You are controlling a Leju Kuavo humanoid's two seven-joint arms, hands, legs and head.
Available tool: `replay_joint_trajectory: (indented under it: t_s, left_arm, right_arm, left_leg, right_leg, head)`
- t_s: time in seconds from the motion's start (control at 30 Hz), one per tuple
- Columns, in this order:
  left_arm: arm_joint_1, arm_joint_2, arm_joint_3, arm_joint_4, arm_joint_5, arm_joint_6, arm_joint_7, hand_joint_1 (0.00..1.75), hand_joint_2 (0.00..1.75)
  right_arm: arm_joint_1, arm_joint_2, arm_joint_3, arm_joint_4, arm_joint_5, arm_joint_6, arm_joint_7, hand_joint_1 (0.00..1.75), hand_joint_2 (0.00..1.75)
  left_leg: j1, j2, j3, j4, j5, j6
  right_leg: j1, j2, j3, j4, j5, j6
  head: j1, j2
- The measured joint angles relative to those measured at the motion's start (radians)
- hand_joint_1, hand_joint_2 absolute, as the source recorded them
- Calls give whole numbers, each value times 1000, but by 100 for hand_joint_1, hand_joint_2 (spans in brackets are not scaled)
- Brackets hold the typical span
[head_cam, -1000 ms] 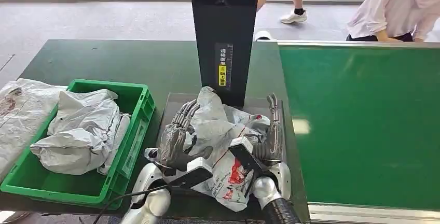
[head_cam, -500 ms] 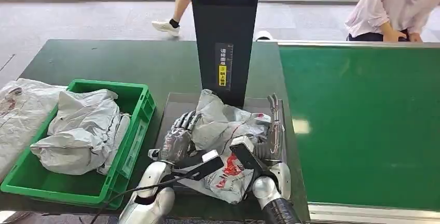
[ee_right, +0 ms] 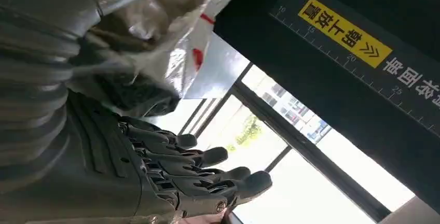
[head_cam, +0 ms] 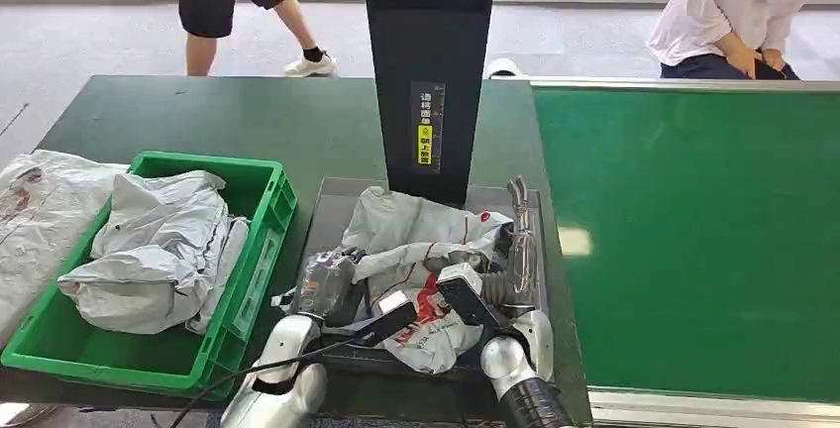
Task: Moved the parcel from conveyor to table for the left to box.
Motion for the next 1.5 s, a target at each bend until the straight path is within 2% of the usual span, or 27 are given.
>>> replay_joint_trajectory:
  t_s: [0.23, 0.37, 0.47, 0.57, 0.77, 1.0, 1.1, 1.5]
  left_arm:
    - [1, -1, 21, -5, -20, 34, 13, 175, 175]
    - [8, -6, 42, -45, -54, 197, 29, 175, 175]
    - [36, -24, 77, -172, -64, 242, -22, 175, 175]
    - [61, -47, 119, -322, -66, 247, -114, 175, 175]
    - [81, -50, 156, -454, -67, 249, -130, 175, 175]
    - [89, -50, 170, -503, -67, 249, -132, 175, 175]
    - [94, -53, 178, -554, -93, 249, -180, 175, 175]
    - [54, -48, 127, -862, -146, 249, -106, 175, 175]
  right_arm:
    - [0, 0, 0, 0, 0, 0, 0, 0, 175]
    - [0, 0, 0, 0, 1, 0, 1, 0, 175]
    - [0, 0, 0, 0, 1, 0, 2, 0, 175]
    - [0, 0, 0, 0, 0, 0, 2, 0, 175]
    - [0, 0, 0, 0, 0, 0, 2, 0, 175]
    - [0, 0, 0, 0, 0, 0, 2, 0, 175]
    - [0, 0, 0, 0, -3, 0, 0, 0, 175]
    - [4, 0, -2, -21, 26, 0, 9, 0, 175]
  left_leg:
    - [0, 0, 0, 0, 0, 0]
    - [0, 0, 0, 0, 0, 0]
    - [0, 0, -1, 0, 0, 0]
    - [0, 0, -1, 0, 0, 0]
    - [0, 0, -1, 0, 0, 0]
    - [0, 0, -1, 0, 0, -1]
    - [0, 0, -1, 0, 0, -1]
    - [0, 1, 0, 0, 0, -1]
  right_leg:
    - [0, 0, 0, 0, 0, 0]
    - [0, 0, 0, 0, 0, 0]
    - [0, 0, 0, 0, 0, 0]
    - [0, 0, 0, 0, 0, 0]
    - [0, 0, -1, 0, 0, 0]
    - [0, 0, 0, 0, 0, 0]
    - [0, 0, -1, 0, 0, 0]
    - [0, 1, -2, 0, 0, 0]
  head:
    - [0, 0]
    - [0, 0]
    - [0, 0]
    - [0, 0]
    - [0, 0]
    - [0, 0]
    - [0, 0]
    - [0, 0]
